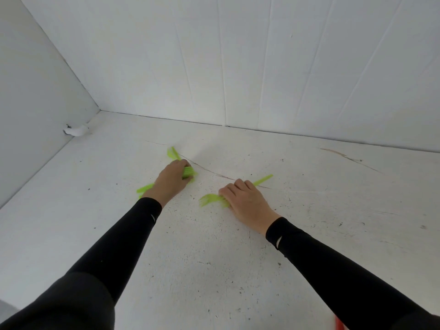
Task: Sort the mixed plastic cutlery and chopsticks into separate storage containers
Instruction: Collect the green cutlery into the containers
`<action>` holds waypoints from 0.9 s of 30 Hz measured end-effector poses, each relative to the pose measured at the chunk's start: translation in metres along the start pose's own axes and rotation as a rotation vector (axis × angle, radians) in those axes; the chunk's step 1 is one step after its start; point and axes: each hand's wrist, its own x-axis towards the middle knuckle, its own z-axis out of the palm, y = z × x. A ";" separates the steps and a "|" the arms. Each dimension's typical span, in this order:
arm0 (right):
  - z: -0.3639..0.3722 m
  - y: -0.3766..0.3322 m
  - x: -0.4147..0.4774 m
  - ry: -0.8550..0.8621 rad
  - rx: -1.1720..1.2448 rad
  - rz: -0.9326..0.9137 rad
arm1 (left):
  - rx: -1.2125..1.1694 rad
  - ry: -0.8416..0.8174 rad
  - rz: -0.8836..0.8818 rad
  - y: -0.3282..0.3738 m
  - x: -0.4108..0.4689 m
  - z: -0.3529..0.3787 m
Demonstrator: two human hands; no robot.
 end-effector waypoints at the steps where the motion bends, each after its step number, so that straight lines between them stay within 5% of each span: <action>1: -0.005 -0.001 -0.002 0.022 0.024 0.060 | -0.022 -0.007 0.043 0.005 -0.006 0.001; 5: -0.035 -0.001 -0.005 0.098 0.187 0.375 | -0.041 -0.068 0.197 0.037 -0.041 0.016; 10: -0.053 0.006 -0.010 -0.142 0.325 0.619 | -0.059 -0.214 0.385 0.077 -0.083 0.030; 13: -0.050 0.010 -0.014 -0.279 0.283 0.648 | -0.155 -0.117 0.341 0.080 -0.092 0.024; 18: -0.049 0.001 -0.009 -0.444 0.316 0.457 | -0.429 0.145 0.148 0.074 -0.096 -0.006; 23: -0.044 -0.007 0.010 -0.536 0.070 0.173 | -0.946 0.118 -0.110 0.074 -0.101 -0.027; 27: -0.034 -0.005 0.003 -0.477 0.053 0.035 | -0.971 0.163 -0.255 0.067 -0.094 -0.028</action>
